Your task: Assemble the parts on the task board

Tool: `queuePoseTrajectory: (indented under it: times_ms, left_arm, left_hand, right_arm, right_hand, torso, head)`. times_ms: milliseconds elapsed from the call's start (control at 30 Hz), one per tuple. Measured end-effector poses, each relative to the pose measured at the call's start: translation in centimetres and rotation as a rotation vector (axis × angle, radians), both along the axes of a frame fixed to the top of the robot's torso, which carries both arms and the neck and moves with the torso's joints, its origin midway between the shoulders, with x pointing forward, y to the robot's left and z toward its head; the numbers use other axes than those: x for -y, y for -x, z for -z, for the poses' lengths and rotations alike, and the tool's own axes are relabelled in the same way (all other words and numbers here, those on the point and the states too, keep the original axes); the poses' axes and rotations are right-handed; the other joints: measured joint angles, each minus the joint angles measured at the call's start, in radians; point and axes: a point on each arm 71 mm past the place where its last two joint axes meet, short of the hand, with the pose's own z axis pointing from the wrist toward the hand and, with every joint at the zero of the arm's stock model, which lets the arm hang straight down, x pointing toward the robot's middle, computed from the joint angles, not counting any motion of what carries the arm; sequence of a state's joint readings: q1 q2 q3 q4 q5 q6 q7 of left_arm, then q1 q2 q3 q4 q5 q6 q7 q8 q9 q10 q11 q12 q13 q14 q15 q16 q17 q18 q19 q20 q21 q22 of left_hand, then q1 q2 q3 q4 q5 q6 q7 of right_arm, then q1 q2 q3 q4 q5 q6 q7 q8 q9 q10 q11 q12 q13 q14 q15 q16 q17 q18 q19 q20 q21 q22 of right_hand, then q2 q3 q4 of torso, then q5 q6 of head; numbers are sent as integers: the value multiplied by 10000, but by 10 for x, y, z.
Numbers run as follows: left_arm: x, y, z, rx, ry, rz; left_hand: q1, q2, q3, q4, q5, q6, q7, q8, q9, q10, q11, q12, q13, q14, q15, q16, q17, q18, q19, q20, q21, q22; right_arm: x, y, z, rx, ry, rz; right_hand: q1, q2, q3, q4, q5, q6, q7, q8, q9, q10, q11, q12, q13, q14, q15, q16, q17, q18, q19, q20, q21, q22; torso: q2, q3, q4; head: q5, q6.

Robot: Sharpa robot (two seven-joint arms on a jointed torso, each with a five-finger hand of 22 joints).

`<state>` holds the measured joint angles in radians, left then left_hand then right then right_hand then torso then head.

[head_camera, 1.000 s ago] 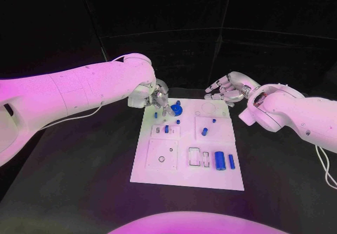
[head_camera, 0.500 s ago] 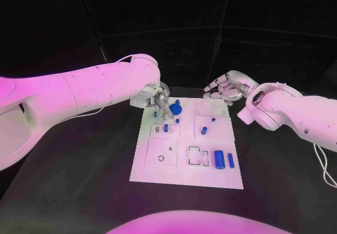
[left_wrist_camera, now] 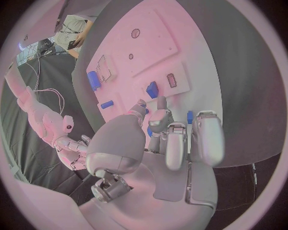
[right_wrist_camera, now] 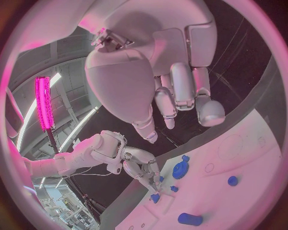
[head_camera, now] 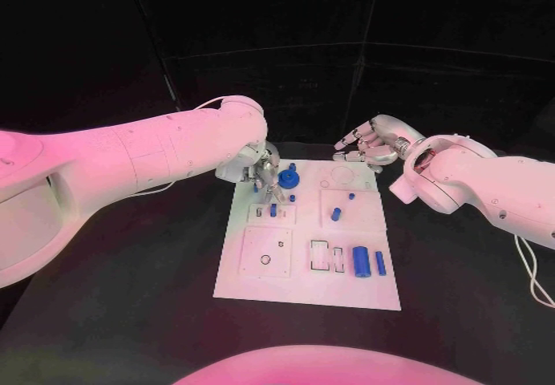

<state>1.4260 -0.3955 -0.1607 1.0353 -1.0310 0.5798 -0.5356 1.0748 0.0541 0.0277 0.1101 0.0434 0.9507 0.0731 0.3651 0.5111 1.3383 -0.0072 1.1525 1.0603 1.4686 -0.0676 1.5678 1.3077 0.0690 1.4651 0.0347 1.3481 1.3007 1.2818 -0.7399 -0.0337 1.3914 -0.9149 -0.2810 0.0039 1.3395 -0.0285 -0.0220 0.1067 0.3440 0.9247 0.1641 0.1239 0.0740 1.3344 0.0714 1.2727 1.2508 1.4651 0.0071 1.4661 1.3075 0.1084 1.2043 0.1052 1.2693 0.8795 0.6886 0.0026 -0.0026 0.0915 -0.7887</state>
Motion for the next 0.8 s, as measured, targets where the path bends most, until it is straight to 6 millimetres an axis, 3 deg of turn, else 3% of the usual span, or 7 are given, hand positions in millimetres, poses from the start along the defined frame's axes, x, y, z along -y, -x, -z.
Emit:
queuePoseTrajectory:
  times_ms: [200, 800]
  left_arm:
    - [2, 1, 5, -94, -23, 9]
    - [5, 2, 11, -259, -61, 39]
  left_hand:
    - [0, 0, 0, 0, 0, 0, 0, 0, 11, 0, 0, 0, -1, 0, 0, 0, 0, -1, 0, 0, -1, 0]
    - [66, 66, 61, -60, 0, 0, 0, 0, 27, -1, 1, 0, -7, 0, 0, 0, -2, 1, -1, 1, -1, -3]
  right_arm:
    - [-1, 0, 0, 4, -4, -8]
    - [-2, 0, 0, 4, -9, -24]
  right_hand:
    - [0, 0, 0, 0, -4, 0, 0, 0, 0, 0, 0, 0, 0, 0, 0, 0, 0, 0, 0, 0, 0, 0]
    - [0, 0, 0, 0, -5, 0, 0, 0, 0, 0, 0, 0, 1, 0, 0, 0, -1, 1, 0, 0, 0, 0]
  torso:
    - [0, 1, -1]
    - [-12, 7, 7]
  head:
    - [9, 53]
    - [8, -20]
